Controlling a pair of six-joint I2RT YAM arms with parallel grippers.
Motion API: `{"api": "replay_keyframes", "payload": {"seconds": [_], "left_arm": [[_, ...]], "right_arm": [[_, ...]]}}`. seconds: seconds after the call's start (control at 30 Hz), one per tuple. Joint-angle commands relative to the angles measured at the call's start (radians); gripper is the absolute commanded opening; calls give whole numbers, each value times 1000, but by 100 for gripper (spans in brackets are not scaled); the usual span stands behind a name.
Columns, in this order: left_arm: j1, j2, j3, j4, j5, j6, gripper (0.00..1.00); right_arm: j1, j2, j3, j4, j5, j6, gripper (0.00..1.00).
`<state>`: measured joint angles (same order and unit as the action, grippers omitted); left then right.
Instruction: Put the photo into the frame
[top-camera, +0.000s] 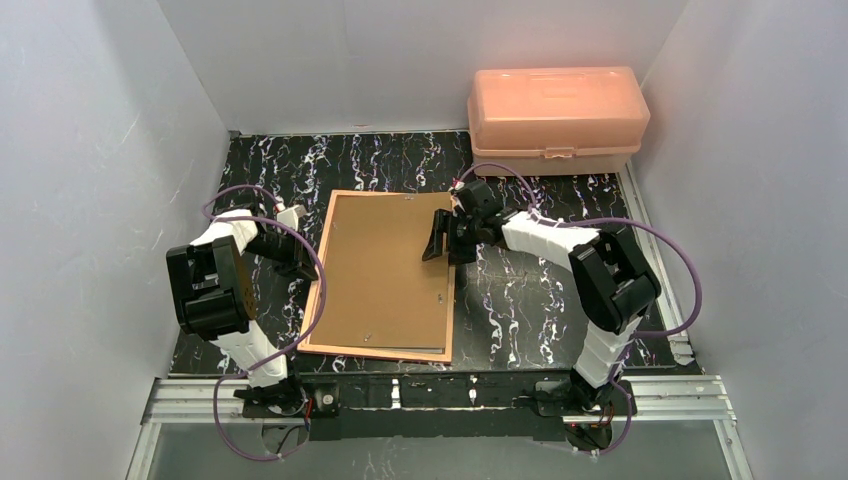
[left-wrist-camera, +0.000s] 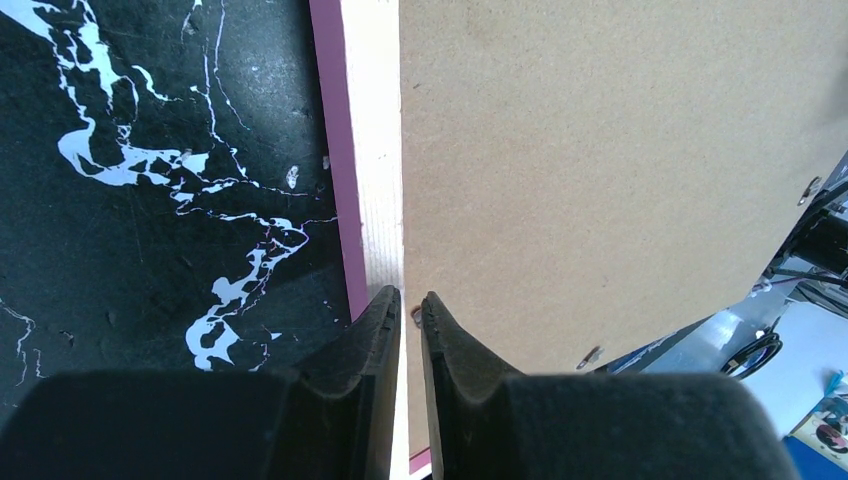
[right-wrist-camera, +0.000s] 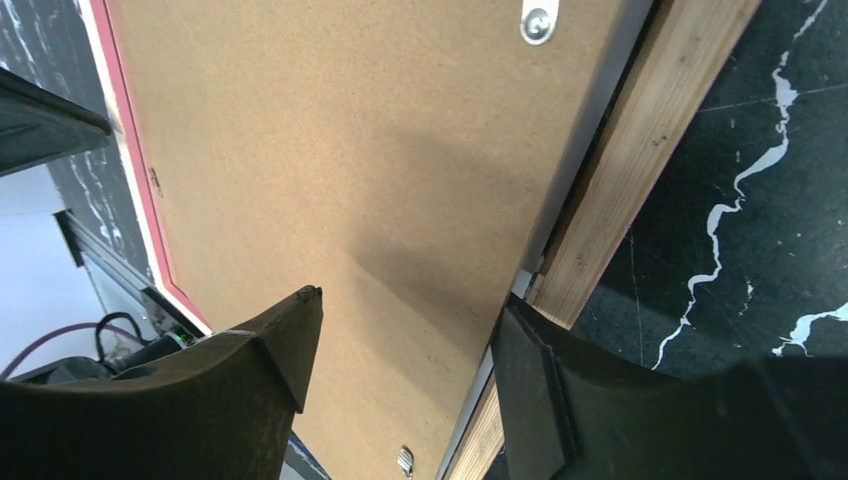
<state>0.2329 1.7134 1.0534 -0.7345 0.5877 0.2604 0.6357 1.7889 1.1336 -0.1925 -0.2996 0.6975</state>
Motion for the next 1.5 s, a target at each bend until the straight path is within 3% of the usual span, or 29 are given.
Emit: {"api": "replay_keyframes", "payload": {"seconds": [0.0, 0.33, 0.63, 1.03, 1.1, 1.2, 1.27, 1.33, 1.47], "left_arm": [[-5, -45, -9, -28, 11, 20, 12], [-1, -54, 13, -44, 4, 31, 11], [19, -65, 3, -3, -93, 77, 9], [19, -56, 21, -47, -72, 92, 9], [19, -52, 72, -87, -67, 88, 12], [19, -58, 121, -139, -41, 100, 27], [18, -63, 135, -161, -24, 119, 36], [19, -59, 135, -176, -24, 140, 37], [22, -31, 111, -184, -37, 175, 33]], "right_arm": [[33, 25, 106, -99, 59, -65, 70], [76, 41, 187, -238, 172, -118, 82], [92, 35, 195, -232, 173, -92, 83], [112, 23, 185, -196, 180, -67, 82], [121, -2, 209, -210, 211, -97, 82], [148, -44, 232, -219, 250, -134, 82], [171, -64, 235, -203, 259, -132, 81], [210, -79, 221, -144, 255, -109, 78], [293, -58, 171, 70, 209, -31, 55]]}}
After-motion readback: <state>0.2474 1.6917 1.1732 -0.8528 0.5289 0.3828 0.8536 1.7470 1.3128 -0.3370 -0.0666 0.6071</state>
